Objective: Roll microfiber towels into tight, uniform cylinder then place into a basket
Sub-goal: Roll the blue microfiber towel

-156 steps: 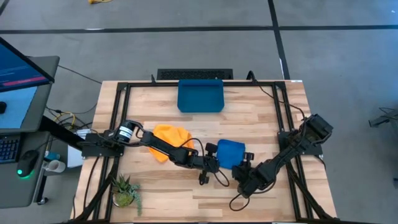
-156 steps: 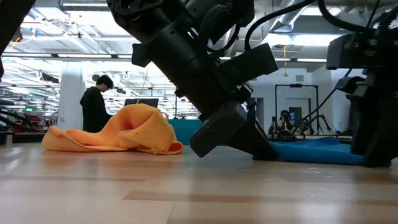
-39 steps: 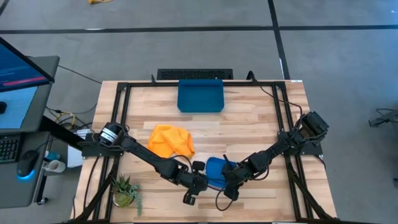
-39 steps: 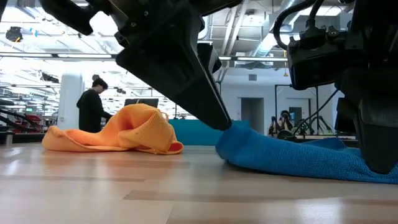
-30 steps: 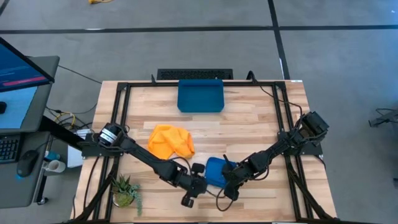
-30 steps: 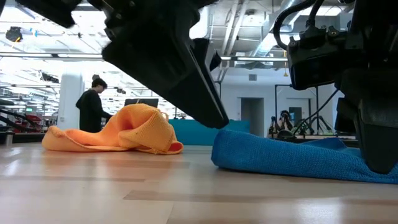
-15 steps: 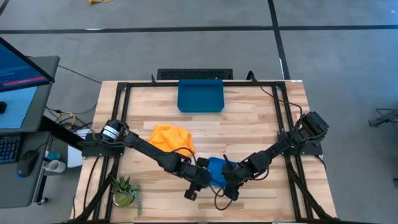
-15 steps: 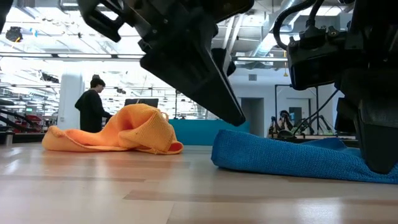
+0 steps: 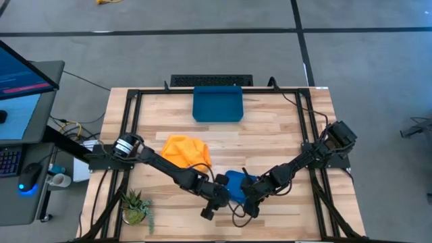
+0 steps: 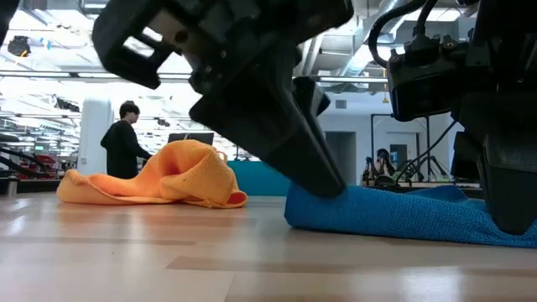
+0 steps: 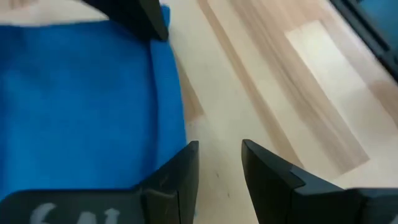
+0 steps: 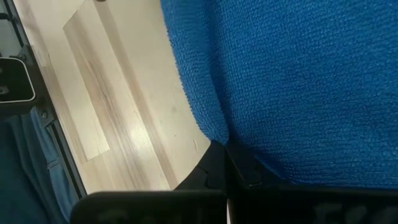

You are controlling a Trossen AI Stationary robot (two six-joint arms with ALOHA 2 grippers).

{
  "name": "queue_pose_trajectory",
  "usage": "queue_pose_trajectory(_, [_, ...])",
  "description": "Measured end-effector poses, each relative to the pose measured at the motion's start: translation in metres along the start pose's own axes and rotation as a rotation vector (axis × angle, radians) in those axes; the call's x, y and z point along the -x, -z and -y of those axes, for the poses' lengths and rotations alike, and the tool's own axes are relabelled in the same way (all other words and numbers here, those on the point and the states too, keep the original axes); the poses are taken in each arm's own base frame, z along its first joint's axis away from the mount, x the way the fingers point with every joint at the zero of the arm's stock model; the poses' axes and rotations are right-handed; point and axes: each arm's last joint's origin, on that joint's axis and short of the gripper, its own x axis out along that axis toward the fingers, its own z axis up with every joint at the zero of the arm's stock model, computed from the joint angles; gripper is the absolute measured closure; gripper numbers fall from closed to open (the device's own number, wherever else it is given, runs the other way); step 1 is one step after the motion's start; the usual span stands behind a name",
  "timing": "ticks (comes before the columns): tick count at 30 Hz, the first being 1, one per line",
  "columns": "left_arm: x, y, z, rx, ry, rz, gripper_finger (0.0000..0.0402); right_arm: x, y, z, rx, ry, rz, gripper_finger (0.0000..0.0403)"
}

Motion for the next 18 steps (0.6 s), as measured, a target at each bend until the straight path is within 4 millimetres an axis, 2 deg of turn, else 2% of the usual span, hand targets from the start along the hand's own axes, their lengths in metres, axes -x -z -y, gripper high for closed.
queue_pose_trajectory(8, [0.003,-0.002,-0.001,-0.003,-0.064,0.007,0.029,0.0,0.0,0.0,0.001,-0.001,0.003,0.0397])
queue_pose_trajectory(18, [0.002,0.008,-0.022,0.078,-0.113,-0.038,0.029,0.0,0.0,0.0,0.002,-0.001,0.002,0.0396])
